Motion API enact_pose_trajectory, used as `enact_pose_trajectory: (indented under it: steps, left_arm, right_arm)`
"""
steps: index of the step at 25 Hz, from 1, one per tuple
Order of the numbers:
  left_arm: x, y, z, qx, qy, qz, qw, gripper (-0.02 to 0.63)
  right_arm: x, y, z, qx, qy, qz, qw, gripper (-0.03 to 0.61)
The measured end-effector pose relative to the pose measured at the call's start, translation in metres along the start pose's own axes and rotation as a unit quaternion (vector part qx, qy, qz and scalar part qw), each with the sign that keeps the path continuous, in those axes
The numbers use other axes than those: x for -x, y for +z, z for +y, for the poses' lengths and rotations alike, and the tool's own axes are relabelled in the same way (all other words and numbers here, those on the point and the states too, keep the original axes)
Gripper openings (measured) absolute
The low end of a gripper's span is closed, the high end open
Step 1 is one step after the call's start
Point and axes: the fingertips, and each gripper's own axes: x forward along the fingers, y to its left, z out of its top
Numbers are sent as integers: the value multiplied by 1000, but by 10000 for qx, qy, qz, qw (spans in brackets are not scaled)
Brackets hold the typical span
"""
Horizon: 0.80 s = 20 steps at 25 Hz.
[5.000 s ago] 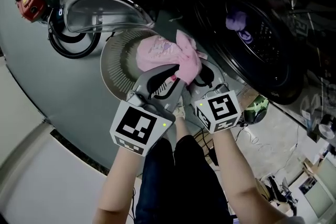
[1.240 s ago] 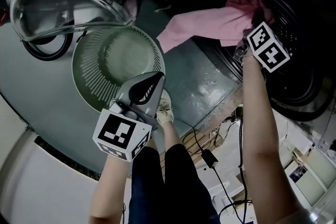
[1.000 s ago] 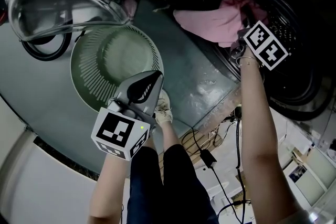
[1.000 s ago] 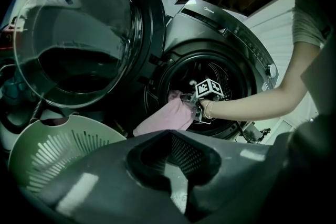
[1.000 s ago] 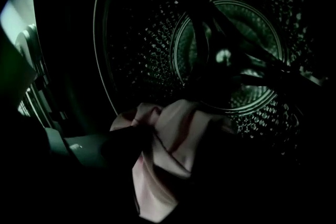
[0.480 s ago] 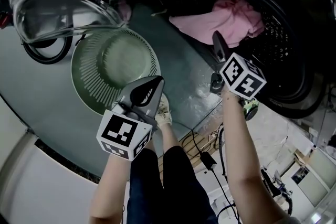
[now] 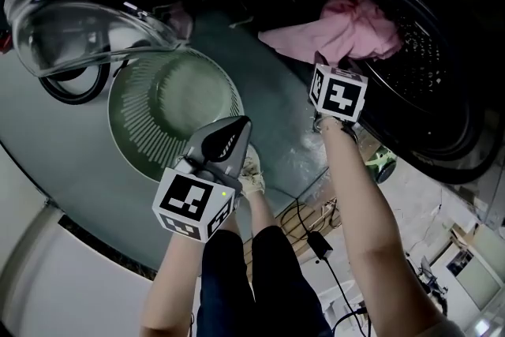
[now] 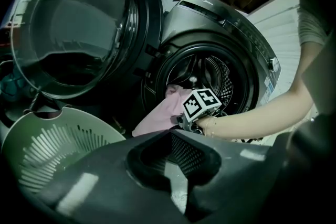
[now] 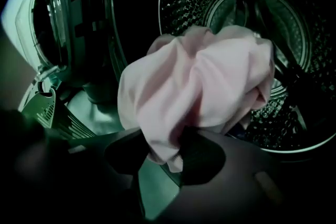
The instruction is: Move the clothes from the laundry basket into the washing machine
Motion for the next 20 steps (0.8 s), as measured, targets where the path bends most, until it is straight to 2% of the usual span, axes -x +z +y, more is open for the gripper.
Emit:
enact_pose_trajectory:
  steps: [1,2,3,7,10,14,16,19,20]
  left_arm:
    - [0,0,0,1,14,-4,10000,3]
    - [-1,0,0,5,19,-7,10000,3]
    - [-1,0,-1,9,16,-4,10000,3]
    - [1,2,-3,-4,-10,12,10000,3]
    - [2,5,-2,-23,-13,-42,10000,3]
    - [4,8,2,-28,54,-103,9999,3]
    - [3,9,0,-34,48,-129,9999,3]
    - [2,11,-3,-56,32,-188,9998,3]
    - [2,11,-4,-50,34,-202,9998,3]
  right_arm:
    - [5,7,4,56,159,-190,9997,167]
    - [12,16,6,101,286,-474,9984,102]
    - [21,26,6,122,353,-776,9963,87]
    - [39,72,-26,-96,183,-1564,9875,86]
    - [46,108,-68,-303,-315,-1942,9800,86]
    - [54,126,-99,-717,-1002,-2222,9672,87]
    - [59,132,-107,-901,-1162,-2376,9602,87]
    - [39,127,-101,-1103,-830,-2145,9669,102]
    - [31,121,-97,-1182,-682,-1995,9704,135]
